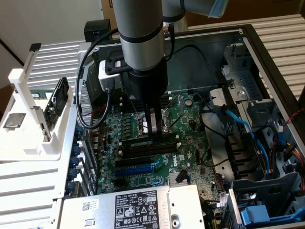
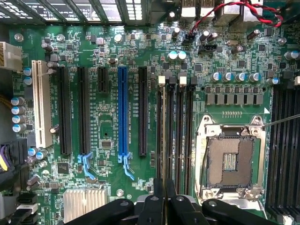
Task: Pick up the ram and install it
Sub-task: 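Insert the ram into the slot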
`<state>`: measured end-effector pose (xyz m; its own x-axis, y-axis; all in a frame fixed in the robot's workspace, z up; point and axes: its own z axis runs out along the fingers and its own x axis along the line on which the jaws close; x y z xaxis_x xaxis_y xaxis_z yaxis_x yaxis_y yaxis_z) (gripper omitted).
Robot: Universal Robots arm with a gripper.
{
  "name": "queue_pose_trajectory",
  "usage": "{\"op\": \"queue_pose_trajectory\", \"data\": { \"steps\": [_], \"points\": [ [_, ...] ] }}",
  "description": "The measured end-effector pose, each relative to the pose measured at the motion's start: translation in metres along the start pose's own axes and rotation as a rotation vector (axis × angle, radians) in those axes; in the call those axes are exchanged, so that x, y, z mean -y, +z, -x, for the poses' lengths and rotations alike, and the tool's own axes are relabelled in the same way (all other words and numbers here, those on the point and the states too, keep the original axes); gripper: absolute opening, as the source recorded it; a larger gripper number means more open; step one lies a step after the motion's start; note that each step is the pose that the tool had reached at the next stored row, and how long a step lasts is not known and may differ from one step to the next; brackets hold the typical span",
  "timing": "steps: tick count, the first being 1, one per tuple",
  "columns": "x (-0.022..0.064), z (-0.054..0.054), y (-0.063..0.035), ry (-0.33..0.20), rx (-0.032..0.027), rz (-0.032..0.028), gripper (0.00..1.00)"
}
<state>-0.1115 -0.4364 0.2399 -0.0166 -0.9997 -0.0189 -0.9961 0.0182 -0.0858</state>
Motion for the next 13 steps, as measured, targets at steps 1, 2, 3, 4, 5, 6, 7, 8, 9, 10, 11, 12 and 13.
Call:
{"op": "queue_pose_trajectory", "data": {
  "steps": [1, 2, 3, 4, 5, 6, 7, 8, 9, 10, 11, 12, 13],
  "points": [
    [0.0000, 0.0000, 0.0000, 0.000, 0.0000, 0.0000, 0.12],
    [0.0000, -0.0001, 0.0002, 0.000, 0.0002, 0.0000, 0.12],
    [-0.0001, -0.0001, 0.0005, 0.000, 0.0003, -0.0001, 0.12],
    [-0.0001, -0.0001, 0.0010, 0.000, 0.0004, -0.0002, 0.12],
    [-0.0001, -0.0002, 0.0011, 0.000, 0.0001, 0.0000, 0.12],
    [-0.0001, -0.0002, 0.0014, 0.000, 0.0001, 0.0000, 0.12],
    [-0.0002, -0.0002, 0.0018, 0.000, 0.0001, 0.0000, 0.12],
    [-0.0002, -0.0002, 0.0018, 0.000, -0.0001, 0.0001, 0.12],
    [-0.0002, -0.0002, 0.0018, 0.000, -0.0001, 0.0001, 0.12],
    [-0.0002, -0.0002, 0.0018, 0.000, -0.0001, 0.0002, 0.12],
    [-0.0002, -0.0002, 0.0020, 0.000, 0.0001, 0.0000, 0.12],
    [-0.0002, -0.0002, 0.0021, 0.000, 0.0001, 0.0009, 0.12],
    [-0.0002, -0.0002, 0.0021, 0.000, 0.0001, 0.0014, 0.12]
  ]
}}
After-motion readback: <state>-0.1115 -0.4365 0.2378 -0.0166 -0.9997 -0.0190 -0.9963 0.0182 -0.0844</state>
